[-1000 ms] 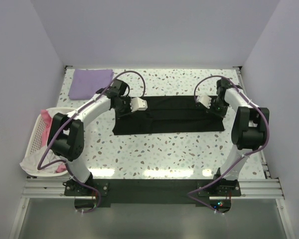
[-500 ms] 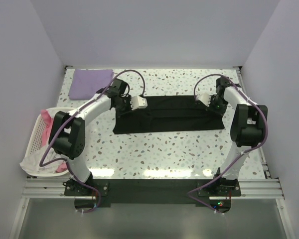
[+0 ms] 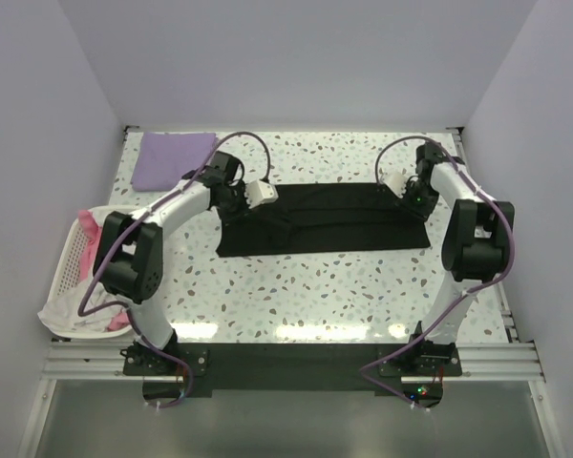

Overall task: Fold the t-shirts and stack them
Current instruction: Fold the tshirt

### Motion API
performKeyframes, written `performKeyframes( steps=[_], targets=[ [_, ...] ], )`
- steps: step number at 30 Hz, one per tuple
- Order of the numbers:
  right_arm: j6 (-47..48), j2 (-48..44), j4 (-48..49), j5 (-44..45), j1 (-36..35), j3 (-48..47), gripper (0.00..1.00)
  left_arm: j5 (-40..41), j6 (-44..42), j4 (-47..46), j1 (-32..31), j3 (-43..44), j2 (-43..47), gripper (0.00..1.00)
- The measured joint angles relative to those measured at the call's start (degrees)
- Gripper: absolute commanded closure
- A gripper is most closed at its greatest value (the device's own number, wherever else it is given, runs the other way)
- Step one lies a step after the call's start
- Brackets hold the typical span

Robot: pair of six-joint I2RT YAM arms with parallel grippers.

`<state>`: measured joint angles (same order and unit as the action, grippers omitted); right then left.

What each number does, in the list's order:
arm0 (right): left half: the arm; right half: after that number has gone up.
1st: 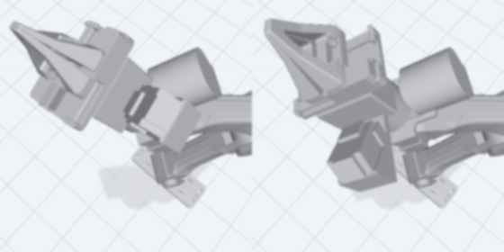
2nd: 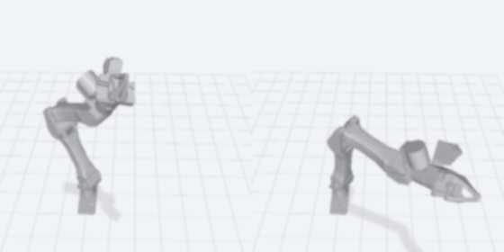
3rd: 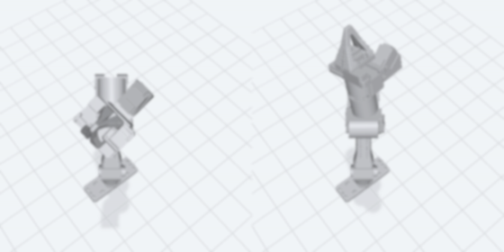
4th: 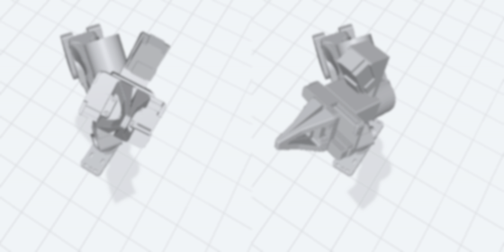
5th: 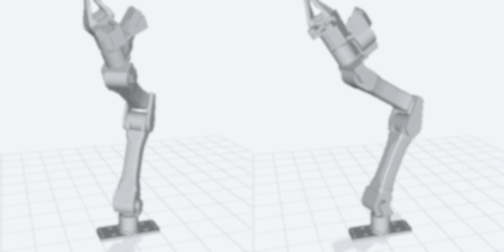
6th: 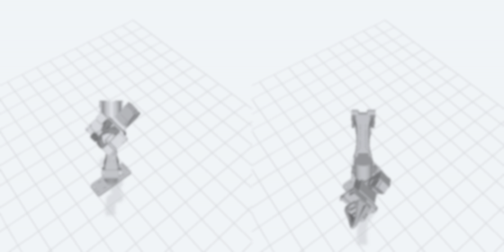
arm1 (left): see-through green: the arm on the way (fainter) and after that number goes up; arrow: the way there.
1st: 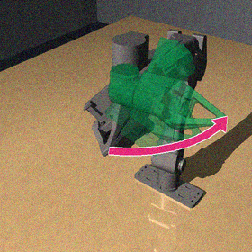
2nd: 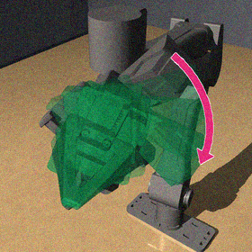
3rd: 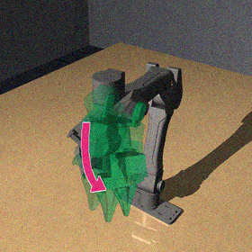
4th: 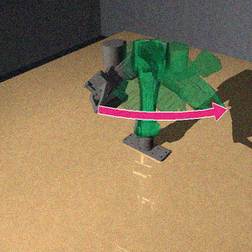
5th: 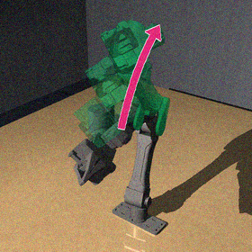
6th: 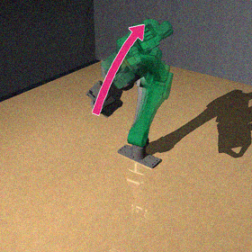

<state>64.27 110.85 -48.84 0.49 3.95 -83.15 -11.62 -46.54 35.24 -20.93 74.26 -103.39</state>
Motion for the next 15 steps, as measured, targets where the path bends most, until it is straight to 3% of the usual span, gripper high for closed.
performKeyframes(
  steps=[9, 15],
  targets=[
    [-10.86, -3.98, -5.25, -4.37, 0.70, -0.37, 0.70, -3.32, 11.30, -0.81, 5.99, -7.19, 10.14, 0.62],
    [-17.07, -3.67, -4.07, -5.22, 0.68, 1.70, 0.73, -5.75, 17.55, -2.10, 7.74, -13.29, 10.75, 0.63]
  ],
)
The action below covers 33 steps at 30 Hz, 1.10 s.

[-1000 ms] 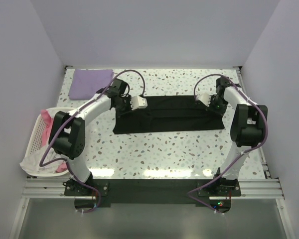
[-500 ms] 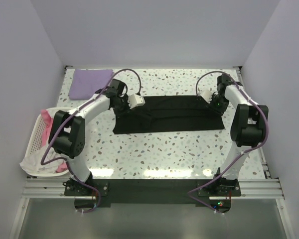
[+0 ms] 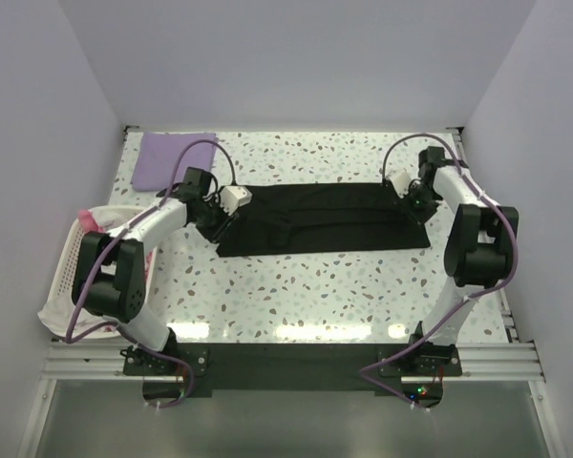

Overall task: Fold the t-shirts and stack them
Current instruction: Fold the tshirt

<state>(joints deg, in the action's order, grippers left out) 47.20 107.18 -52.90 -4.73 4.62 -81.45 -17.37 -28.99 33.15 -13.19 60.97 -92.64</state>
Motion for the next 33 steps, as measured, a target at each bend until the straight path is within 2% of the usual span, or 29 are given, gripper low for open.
performKeyframes(
  steps=[9, 16, 25, 33],
  targets=[
    [-3.56, 1.60, 6.32, 2.69, -0.11, 9.22, 0.75, -0.33, 4.37, -3.69, 0.39, -5.07, -3.34, 0.67],
    [-4.83, 0.02, 6.36, 1.95, 0.79, 10.32, 0.65, -0.37, 4.44, -3.78, 0.39, -5.84, -3.56, 0.65],
    [-11.37, 0.48, -1.07, -3.65, 9.73, -0.70, 0.61, -1.20, 4.55, -1.75, 0.42, -2.25, -2.80, 0.54],
    [-16.61, 8.22, -4.33, -6.51, 12.48, -4.87, 0.60, -2.38, 4.92, -1.73, 0.42, -1.29, -3.50, 0.49]
  ],
)
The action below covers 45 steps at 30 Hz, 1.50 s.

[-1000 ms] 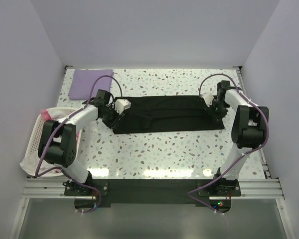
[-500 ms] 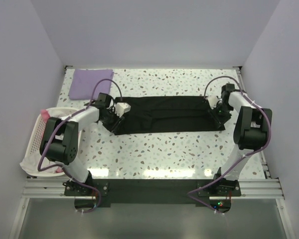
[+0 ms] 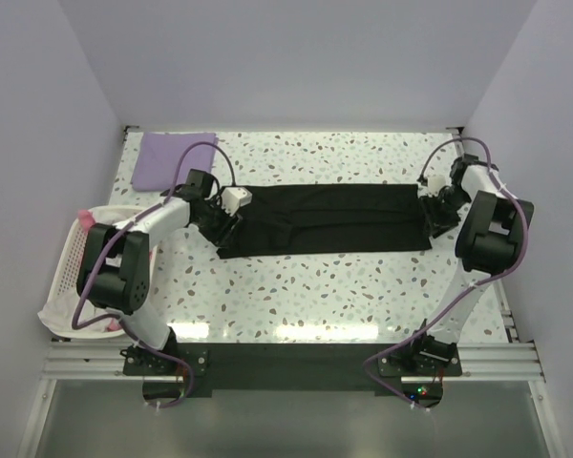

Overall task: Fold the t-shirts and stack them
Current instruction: Fold the tshirt

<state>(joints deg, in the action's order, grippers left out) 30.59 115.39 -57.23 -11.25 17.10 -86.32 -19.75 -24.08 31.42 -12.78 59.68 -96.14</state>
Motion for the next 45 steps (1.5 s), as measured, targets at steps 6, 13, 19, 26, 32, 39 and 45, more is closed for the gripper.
performKeyframes(
  steps=[6, 13, 19, 26, 32, 39, 45],
  targets=[
    [-2.14, 3.91, -2.08, -0.52, -0.07, -1.05, 0.61, -0.59, 0.13, -0.04, 0.00, 0.00, -0.98, 0.49],
    [-2.71, 4.17, -3.43, -0.79, 0.11, -1.68, 0.73, -0.94, 0.11, -0.04, 0.02, 0.00, -1.79, 0.57],
    [-2.14, 4.11, -4.55, -0.92, 0.59, -1.68, 0.97, -1.11, 0.15, -0.04, 0.04, 0.00, -1.79, 0.69],
    [-1.03, 2.84, -4.59, -0.13, 0.85, -0.33, 1.00, -1.11, 0.11, -0.02, 0.70, -0.48, -1.68, 0.78],
    [1.14, -0.28, -1.44, 3.45, 1.07, 5.77, 1.00, -1.09, 0.09, 0.15, 1.16, -1.38, -1.57, 0.80],
    [1.90, -0.72, -1.16, 4.02, 1.07, 6.95, 0.83, -4.13, -0.98, 1.20, 1.14, -1.38, 1.42, 0.60],
    [2.10, -1.81, -1.25, 3.65, 1.25, 6.95, 0.76, -7.89, -1.01, 2.58, 0.76, -0.39, 4.04, 0.55]
  ],
)
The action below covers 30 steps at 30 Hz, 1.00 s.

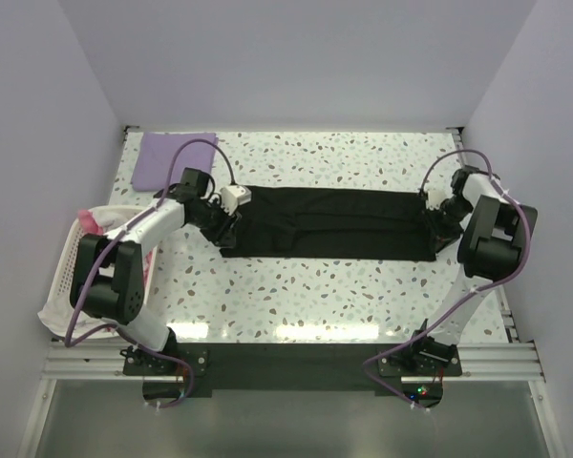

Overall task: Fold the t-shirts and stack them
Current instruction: Fold the tshirt

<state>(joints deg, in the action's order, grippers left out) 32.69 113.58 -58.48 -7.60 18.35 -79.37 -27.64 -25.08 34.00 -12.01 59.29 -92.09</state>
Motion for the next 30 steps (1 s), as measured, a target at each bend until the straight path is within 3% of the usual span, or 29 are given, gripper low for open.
performKeyframes(
  steps=[5, 10, 17, 23, 27, 30],
  targets=[
    [0.48, -5.07, -0.44, -1.46, 0.04, 0.02, 0.75, -1.33, 0.68, 0.09, -2.01, 0.02, 0.00, 0.49],
    [0.74, -11.45, -0.98, -4.79, -0.11, 0.13, 0.75, -1.53, 3.67, -1.01, -4.35, 0.07, -0.02, 0.48],
    [0.09, -12.46, -2.03, -11.76, -2.82, 0.61, 0.75, 2.01, 10.45, -6.19, -7.04, 0.09, -2.67, 0.49],
    [-3.69, -16.35, 0.09, -20.83, -10.47, 2.75, 0.70, 2.40, 14.27, -6.73, -6.51, 0.11, -6.21, 0.49],
    [-11.80, -21.57, 6.86, -26.73, -18.38, 6.16, 0.57, -0.33, 16.44, -6.64, -4.81, 0.13, -6.99, 0.49],
    [-19.65, -22.53, 14.64, -29.44, -24.92, 8.22, 0.55, -1.70, 17.42, -6.51, -3.26, 0.24, -7.37, 0.48]
  ],
)
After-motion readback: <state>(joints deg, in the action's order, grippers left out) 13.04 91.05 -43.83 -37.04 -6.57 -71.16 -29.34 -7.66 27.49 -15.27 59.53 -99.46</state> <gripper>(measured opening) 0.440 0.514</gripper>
